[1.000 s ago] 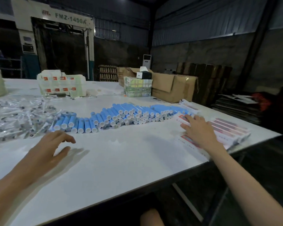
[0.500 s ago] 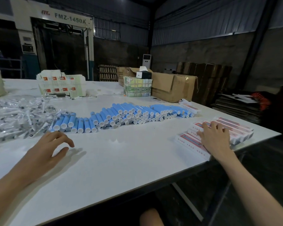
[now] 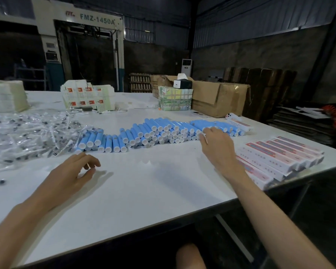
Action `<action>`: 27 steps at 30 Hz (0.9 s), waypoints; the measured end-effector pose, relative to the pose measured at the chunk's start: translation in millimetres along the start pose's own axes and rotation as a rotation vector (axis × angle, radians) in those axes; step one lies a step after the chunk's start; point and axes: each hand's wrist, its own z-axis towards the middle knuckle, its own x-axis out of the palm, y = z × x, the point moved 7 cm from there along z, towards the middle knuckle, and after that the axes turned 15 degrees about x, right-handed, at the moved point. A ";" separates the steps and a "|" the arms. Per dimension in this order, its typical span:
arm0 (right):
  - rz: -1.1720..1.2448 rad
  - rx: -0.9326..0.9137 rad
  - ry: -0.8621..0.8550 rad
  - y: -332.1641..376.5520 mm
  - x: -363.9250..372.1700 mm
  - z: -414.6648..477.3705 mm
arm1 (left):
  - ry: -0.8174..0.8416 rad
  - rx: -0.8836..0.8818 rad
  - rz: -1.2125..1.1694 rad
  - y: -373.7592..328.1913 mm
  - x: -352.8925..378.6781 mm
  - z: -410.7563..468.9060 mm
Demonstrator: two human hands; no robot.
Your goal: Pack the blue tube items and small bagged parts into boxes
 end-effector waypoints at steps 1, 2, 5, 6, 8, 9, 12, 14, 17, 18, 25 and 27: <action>0.099 -0.021 0.034 27.0 5.3 -2.0 | -0.002 -0.024 0.002 0.4 -1.1 -0.8; 0.187 -0.043 0.074 53.8 11.3 -4.8 | 0.000 -0.048 0.004 0.7 -1.9 -1.3; 0.430 -0.143 0.172 134.2 25.5 -17.9 | 0.006 -0.107 0.024 -0.1 -4.6 -2.3; 0.496 -0.177 0.193 160.5 28.9 -23.1 | 0.007 -0.128 0.030 -0.4 -5.9 -3.1; 0.589 -0.231 0.228 207.4 34.7 -33.4 | 0.013 -0.172 0.044 -1.2 -7.5 -4.3; 0.632 -0.247 0.256 228.0 38.8 -38.6 | 0.013 -0.193 0.055 -1.9 -9.3 -5.2; 0.763 -0.249 0.357 274.8 57.0 -56.4 | 0.032 -0.221 0.100 -7.0 -16.0 -6.0; 0.777 -0.239 0.378 291.8 72.5 -70.9 | 0.054 -0.223 0.130 -10.9 -18.4 -4.5; 0.770 -0.243 0.374 298.9 92.9 -88.7 | 0.087 -0.244 0.221 -11.0 -21.9 -4.3; 0.779 -0.247 0.372 298.9 97.6 -89.8 | 0.093 -0.255 0.243 -9.8 -22.7 -4.7; 0.830 -0.216 0.411 294.6 115.6 -83.8 | 0.111 -0.457 0.370 15.6 -50.2 -8.4; 0.862 -0.207 0.441 294.6 118.9 -83.3 | 0.148 -0.571 0.489 26.8 -69.0 -16.5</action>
